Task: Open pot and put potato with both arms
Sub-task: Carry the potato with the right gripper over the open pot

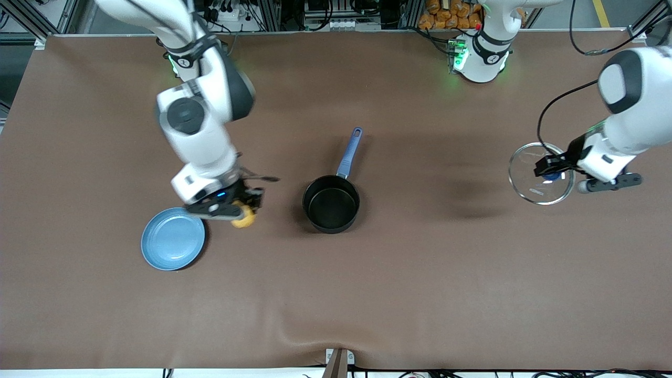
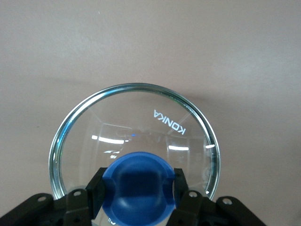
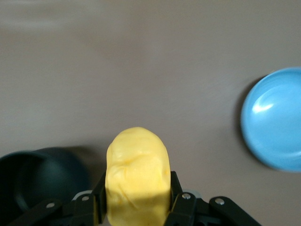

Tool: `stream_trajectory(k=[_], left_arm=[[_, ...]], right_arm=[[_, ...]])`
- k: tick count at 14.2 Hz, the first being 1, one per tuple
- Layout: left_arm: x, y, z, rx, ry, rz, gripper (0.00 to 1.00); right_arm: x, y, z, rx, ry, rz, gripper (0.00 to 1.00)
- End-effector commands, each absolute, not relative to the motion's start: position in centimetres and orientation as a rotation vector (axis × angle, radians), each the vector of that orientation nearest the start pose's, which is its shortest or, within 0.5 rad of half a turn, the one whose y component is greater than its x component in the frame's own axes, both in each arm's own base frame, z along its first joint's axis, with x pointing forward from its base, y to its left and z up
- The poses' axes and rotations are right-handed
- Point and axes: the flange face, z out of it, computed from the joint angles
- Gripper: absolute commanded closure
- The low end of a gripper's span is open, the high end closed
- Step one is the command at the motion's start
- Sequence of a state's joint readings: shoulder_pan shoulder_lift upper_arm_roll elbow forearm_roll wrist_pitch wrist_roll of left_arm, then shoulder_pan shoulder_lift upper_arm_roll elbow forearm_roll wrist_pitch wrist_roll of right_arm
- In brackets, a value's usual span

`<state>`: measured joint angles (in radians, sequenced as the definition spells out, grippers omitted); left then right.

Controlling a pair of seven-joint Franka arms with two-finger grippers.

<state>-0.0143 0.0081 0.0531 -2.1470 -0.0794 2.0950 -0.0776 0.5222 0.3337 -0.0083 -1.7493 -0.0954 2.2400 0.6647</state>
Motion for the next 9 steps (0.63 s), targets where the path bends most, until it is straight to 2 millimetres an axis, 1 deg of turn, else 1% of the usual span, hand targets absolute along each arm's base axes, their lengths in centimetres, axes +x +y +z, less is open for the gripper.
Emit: stream_trajectory(k=[1, 2, 4, 5, 7, 9], left_arm=[[51.2, 1.8, 37.3, -3.21, -0.239, 0.006, 1.0], [50.9, 1.7, 36.2, -3.208, -0.234, -0.026, 1.0], [51.0, 1.9, 34.4, -3.205, -0.175, -0.068, 1.0], [51.3, 2.0, 33.8, -3.203, -0.157, -0.081, 1.0], [51.2, 1.9, 31.7, -3.2, -0.144, -0.055, 1.0], [51.3, 1.9, 30.4, -3.197, -0.139, -0.055, 1.0]], right_arm=[[56.9, 38.0, 38.8, -3.114, 0.209, -0.316, 0.78], [56.2, 40.6, 38.0, -3.113, 0.193, -0.321, 0.78], [55.3, 43.7, 36.7, -3.115, 0.169, -0.327, 0.78], [55.0, 45.0, 36.3, -3.111, 0.156, -0.331, 0.78], [54.6, 47.3, 34.7, -3.107, 0.162, -0.33, 0.78], [54.7, 48.7, 32.9, -3.115, 0.149, -0.334, 0.78]])
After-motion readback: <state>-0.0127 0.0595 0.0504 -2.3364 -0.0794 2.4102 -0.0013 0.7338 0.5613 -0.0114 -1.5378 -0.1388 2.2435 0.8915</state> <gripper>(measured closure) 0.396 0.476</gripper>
